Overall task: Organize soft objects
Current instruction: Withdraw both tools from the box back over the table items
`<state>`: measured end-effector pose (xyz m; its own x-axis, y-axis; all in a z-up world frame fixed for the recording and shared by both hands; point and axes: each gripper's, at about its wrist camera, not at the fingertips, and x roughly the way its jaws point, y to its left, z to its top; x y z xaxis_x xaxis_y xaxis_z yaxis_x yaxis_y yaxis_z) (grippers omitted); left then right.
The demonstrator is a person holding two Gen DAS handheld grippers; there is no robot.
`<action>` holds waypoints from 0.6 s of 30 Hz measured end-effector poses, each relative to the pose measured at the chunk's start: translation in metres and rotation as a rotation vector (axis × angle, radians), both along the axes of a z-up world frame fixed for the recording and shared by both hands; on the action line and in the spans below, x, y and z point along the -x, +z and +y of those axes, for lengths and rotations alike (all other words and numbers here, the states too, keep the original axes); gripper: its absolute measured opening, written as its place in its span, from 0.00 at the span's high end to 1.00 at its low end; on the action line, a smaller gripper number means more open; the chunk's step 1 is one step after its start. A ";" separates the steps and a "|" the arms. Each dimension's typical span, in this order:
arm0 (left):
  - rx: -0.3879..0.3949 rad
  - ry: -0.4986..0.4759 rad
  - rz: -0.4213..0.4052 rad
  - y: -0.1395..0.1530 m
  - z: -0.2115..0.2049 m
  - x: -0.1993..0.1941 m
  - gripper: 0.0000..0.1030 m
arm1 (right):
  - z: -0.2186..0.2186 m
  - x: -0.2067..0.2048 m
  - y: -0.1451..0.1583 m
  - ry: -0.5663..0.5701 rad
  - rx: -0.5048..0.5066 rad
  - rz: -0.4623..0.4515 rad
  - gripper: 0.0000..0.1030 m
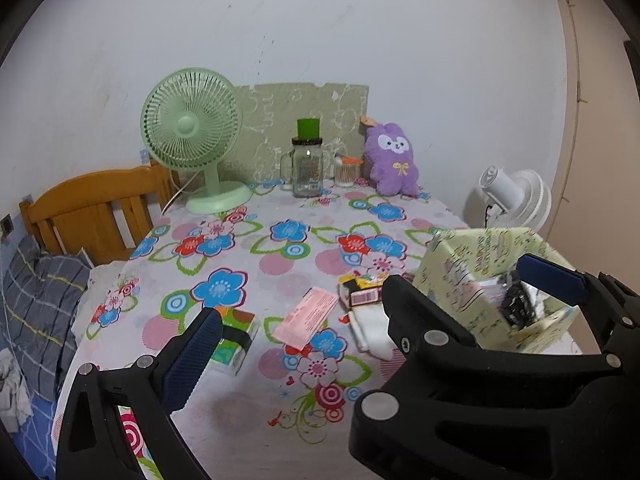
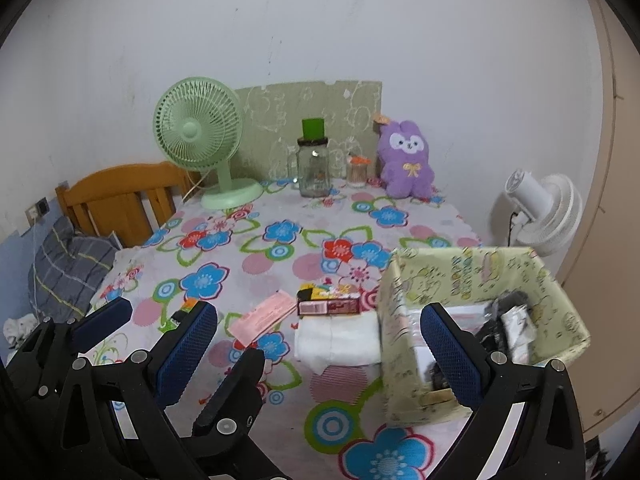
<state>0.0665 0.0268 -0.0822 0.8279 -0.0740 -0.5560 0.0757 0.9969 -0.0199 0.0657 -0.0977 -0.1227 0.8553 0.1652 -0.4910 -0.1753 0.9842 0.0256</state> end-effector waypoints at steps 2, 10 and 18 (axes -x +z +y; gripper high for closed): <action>0.002 0.003 0.019 -0.006 0.003 -0.004 0.00 | 0.003 -0.005 -0.007 0.009 -0.001 0.017 0.06; 0.011 0.016 0.089 -0.028 0.013 -0.019 0.01 | 0.016 -0.025 -0.028 0.011 0.009 0.079 0.10; -0.007 0.031 0.116 -0.043 0.021 -0.034 0.01 | 0.026 -0.045 -0.044 -0.006 0.014 0.119 0.11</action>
